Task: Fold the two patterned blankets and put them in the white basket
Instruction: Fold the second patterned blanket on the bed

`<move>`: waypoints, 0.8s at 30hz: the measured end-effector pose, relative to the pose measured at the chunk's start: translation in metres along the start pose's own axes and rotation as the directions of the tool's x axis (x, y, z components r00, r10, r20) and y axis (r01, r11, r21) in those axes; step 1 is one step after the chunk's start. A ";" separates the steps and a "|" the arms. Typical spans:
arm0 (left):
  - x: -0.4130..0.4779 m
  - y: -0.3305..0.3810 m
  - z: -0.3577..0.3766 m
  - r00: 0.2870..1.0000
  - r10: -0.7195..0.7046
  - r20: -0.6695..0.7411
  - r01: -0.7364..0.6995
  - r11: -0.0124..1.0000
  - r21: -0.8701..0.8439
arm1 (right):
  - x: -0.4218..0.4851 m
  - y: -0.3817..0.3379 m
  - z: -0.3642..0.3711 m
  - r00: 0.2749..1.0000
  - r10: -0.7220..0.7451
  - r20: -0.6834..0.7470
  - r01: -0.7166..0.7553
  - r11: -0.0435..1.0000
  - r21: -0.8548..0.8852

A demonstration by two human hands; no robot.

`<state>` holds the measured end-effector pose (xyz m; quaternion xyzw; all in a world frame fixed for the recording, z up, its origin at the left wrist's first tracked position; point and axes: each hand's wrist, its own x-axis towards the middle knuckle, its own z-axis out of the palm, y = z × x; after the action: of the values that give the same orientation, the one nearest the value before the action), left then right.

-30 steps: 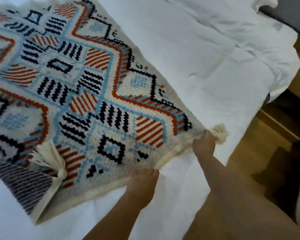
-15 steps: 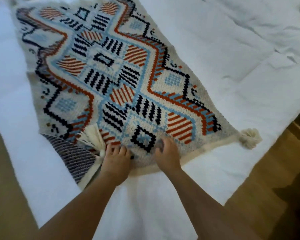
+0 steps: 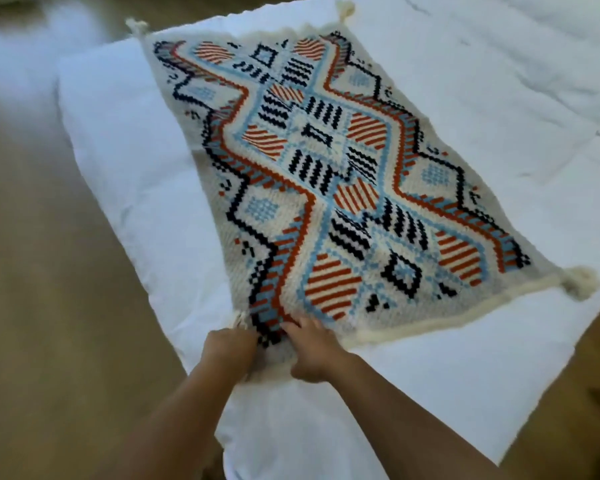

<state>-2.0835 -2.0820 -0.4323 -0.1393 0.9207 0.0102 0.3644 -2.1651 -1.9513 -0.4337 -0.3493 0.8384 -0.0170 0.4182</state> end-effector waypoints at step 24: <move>-0.101 -0.057 0.093 0.943 0.295 -0.150 -0.323 0.921 -0.217 | -0.043 -0.117 0.100 0.943 0.276 -0.188 -0.273 0.961 0.042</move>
<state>-1.9363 -2.1004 -0.4280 -0.0352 0.9425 0.1703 0.2854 -2.0093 -1.9872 -0.4314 -0.2226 0.9150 0.0016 0.3364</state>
